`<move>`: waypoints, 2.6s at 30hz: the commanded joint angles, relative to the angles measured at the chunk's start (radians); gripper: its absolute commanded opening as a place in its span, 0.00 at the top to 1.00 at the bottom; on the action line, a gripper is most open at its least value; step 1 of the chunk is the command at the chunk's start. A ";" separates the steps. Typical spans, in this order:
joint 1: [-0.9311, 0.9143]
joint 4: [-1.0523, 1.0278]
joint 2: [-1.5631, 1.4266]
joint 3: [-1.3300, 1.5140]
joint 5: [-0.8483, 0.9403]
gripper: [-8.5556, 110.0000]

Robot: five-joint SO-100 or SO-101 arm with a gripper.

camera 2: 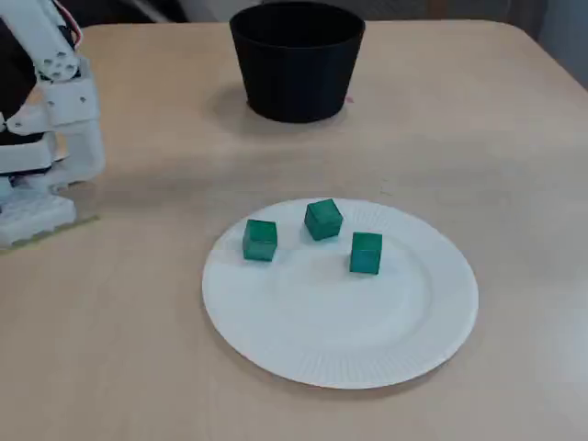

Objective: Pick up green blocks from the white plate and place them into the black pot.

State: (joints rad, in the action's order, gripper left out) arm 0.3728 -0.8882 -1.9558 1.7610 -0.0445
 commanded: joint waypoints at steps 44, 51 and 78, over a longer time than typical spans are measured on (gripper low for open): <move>-0.653 -0.281 -0.098 0.144 0.411 0.95; -0.735 -0.201 0.041 0.129 0.480 0.95; -0.723 -0.249 0.449 -0.178 0.365 0.74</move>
State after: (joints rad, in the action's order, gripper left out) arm -0.3543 -1.1244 -1.5263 1.6444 0.3283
